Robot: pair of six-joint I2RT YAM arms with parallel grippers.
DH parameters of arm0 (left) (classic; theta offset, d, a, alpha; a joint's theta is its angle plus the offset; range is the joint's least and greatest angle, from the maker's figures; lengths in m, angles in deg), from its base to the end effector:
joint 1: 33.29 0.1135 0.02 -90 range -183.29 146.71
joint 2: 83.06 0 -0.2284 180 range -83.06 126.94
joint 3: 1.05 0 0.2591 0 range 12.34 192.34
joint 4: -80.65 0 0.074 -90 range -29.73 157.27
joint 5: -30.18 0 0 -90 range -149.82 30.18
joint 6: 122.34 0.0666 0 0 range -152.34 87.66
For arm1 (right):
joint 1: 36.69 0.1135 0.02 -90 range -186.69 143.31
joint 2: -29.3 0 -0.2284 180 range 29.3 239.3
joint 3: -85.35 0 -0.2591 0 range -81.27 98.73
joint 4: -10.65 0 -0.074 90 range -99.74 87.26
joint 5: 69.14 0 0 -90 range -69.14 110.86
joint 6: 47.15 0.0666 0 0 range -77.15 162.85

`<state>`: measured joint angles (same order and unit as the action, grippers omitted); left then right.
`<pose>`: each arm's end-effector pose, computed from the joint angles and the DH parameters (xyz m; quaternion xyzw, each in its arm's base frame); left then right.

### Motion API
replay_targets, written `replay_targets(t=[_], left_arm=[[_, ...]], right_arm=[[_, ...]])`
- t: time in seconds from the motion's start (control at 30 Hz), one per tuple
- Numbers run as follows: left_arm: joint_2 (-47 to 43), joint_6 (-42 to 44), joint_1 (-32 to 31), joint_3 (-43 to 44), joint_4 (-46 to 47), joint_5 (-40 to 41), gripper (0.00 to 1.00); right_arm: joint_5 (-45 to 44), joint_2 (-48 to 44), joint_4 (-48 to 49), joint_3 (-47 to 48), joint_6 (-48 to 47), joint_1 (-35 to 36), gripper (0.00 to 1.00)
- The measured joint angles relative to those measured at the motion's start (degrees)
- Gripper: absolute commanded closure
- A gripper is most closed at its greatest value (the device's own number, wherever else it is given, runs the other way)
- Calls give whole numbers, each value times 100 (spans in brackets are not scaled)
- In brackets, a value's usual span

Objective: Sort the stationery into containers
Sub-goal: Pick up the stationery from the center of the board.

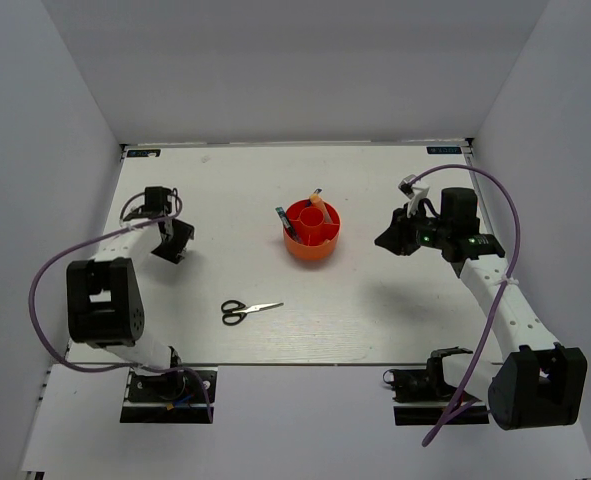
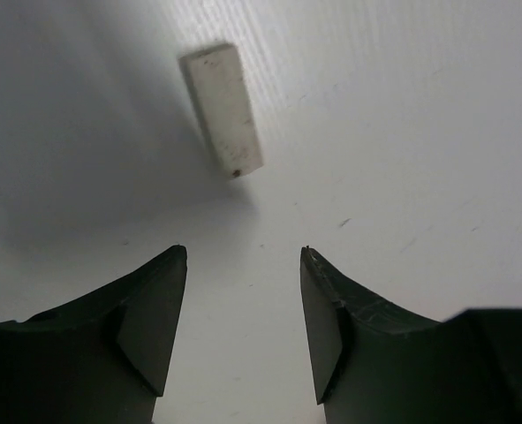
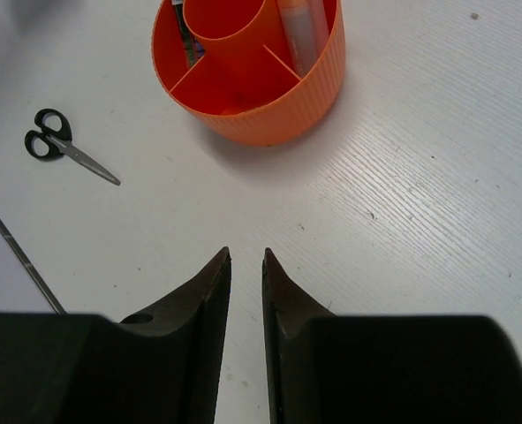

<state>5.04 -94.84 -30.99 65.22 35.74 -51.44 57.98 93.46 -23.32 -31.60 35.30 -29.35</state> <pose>0.3076 0.0221 0.1169 -0.5359 0.8169 -0.0389 0.2098 0.2761 0.0761 0.2410 -0.2545 0.8151 0.2816 0.4377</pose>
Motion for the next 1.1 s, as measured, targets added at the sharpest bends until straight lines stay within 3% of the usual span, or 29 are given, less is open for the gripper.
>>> replay_targets(t=[0.2,0.63,1.1], left_arm=[[850,-219,221,1130,-590,70,35],[1296,-251,396,1202,-1189,90,35],[1963,-264,439,1930,-1392,173,35]], right_arm=[[0,0,0,0,0,-24,76],[-2,0,0,0,0,-94,76],[57,0,0,0,7,-238,76]])
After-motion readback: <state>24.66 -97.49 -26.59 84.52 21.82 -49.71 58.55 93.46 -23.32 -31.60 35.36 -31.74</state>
